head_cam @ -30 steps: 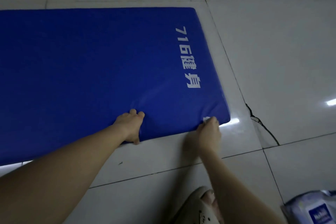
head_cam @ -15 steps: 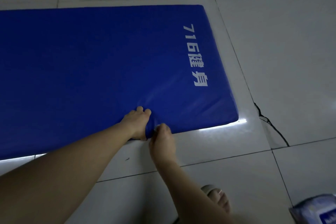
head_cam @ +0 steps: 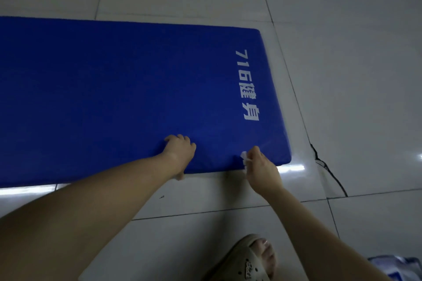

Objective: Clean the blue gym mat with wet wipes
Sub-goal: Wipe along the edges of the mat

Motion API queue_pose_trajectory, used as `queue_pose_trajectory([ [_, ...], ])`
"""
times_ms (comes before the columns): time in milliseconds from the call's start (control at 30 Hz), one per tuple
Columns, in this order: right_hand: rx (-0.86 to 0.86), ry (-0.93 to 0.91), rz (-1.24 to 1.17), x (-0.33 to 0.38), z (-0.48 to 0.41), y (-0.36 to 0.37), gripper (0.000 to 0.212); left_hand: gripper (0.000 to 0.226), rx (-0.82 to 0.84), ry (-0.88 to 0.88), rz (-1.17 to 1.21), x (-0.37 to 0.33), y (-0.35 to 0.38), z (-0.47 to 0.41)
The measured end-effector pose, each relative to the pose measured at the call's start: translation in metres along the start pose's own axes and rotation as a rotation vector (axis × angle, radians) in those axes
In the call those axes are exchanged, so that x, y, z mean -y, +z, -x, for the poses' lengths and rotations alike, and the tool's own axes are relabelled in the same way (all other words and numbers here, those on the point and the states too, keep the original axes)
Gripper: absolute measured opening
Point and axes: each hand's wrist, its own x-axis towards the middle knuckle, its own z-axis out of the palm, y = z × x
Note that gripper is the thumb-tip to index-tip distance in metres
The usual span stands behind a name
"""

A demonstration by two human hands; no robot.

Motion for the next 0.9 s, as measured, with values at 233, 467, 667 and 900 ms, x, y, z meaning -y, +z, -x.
queue_pose_trajectory([
  [233,0.068,-0.132,0.2,0.007,-0.006,-0.023,0.052,0.056,-0.194,0.041,-0.004,0.021,-0.015,0.039],
  [467,-0.259,-0.206,0.183,0.064,0.007,-0.111,0.017,0.069,-0.295,-0.014,0.075,0.06,-0.09,0.101],
  [667,-0.455,-0.342,0.149,0.123,0.037,-0.201,0.023,0.058,-0.406,-0.16,0.105,0.094,-0.152,0.177],
  [900,-0.55,-0.561,0.156,0.176,0.093,-0.273,0.034,0.05,-0.473,-0.264,0.237,0.131,-0.197,0.271],
])
